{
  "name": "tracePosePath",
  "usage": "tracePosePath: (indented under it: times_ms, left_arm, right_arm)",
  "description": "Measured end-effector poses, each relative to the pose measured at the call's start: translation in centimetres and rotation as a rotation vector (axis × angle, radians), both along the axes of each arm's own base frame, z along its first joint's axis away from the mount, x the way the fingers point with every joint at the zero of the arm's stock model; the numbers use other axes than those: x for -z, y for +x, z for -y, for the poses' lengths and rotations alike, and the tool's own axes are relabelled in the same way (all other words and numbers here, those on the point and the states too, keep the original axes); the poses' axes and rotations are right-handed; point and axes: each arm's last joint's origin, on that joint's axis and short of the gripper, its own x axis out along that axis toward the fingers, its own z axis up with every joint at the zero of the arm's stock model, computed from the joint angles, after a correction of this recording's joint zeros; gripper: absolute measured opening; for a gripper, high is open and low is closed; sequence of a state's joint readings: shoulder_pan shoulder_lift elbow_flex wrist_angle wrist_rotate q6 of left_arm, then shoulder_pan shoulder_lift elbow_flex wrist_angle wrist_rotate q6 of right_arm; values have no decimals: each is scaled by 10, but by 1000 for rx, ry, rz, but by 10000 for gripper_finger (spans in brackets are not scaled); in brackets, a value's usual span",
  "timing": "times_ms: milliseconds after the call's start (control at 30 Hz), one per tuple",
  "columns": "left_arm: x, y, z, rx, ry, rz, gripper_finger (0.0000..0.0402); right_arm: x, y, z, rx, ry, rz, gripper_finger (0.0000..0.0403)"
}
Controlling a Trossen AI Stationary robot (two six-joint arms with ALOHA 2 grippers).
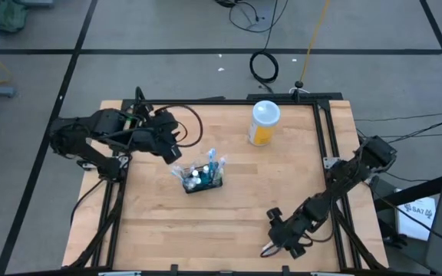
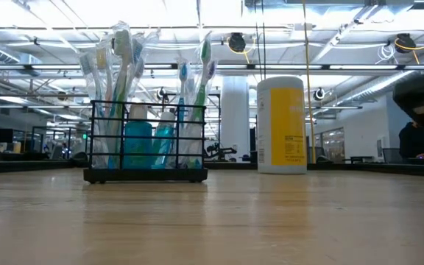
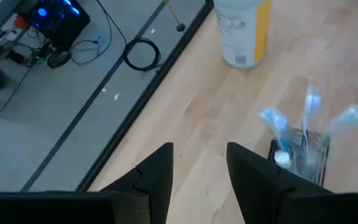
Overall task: Pick & Place toothbrushing station
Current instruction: Put the blue toothbrush into the black wire organizer
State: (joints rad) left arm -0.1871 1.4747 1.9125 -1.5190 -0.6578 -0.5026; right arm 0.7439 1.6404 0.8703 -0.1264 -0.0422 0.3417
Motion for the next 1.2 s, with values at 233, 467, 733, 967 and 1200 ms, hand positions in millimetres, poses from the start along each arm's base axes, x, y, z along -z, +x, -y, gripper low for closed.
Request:
tracePosePath:
  times_ms: [233, 467, 733, 967, 1200]
  left_arm:
    - [-4, 4, -13, -56, 31, 54, 157]
    - [-3, 5, -17, -55, 24, 40, 157]
    - [-3, 5, -17, -62, 26, 45, 157]
    - [-3, 5, -17, -41, 41, 25, 157]
    - [-2, -10, -5, 35, 57, -70, 157]
  right_arm:
    - [22, 2, -6, -53, -120, 38, 205]
    - [22, 5, -6, -34, -138, 81, 116]
    - [-14, 23, 12, 169, 44, 177, 15]
    - [-79, 51, 45, 373, 40, 702, 10]
    - [-128, 78, 72, 373, -141, 1426, 10]
